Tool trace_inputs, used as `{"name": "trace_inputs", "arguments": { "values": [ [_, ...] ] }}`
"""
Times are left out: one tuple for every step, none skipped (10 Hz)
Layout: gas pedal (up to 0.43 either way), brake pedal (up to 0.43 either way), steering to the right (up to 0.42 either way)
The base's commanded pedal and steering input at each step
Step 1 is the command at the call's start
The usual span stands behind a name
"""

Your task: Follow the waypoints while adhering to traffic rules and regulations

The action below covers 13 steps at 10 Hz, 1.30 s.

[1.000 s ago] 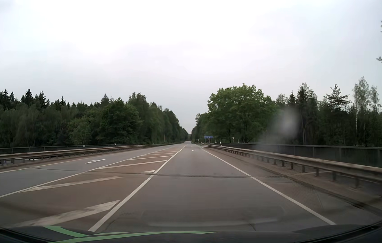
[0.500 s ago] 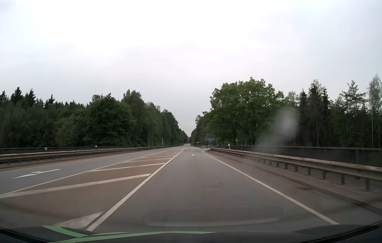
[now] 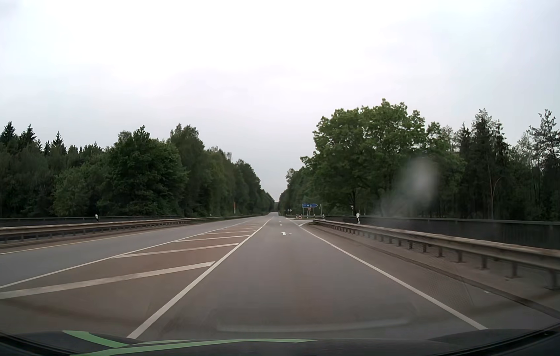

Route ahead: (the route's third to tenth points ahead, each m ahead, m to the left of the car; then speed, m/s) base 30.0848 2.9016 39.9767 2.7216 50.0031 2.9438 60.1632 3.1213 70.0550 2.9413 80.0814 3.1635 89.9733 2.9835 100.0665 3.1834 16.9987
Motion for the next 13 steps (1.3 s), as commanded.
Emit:
{"name": "trace_inputs", "arguments": {
  "values": [
    [0.039, 0.0, 0.0],
    [0.039, 0.0, 0.0],
    [0.039, 0.0, 0.0],
    [0.039, 0.0, 0.0],
    [0.039, 0.0, 0.0],
    [0.039, 0.0, -0.001],
    [0.039, 0.0, 0.0],
    [0.039, 0.0, 0.0],
    [0.039, 0.0, 0.0],
    [0.047, 0.0, 0.0],
    [0.047, 0.0, 0.0],
    [0.047, 0.0, 0.0],
    [0.047, 0.0, 0.0]
  ]
}}
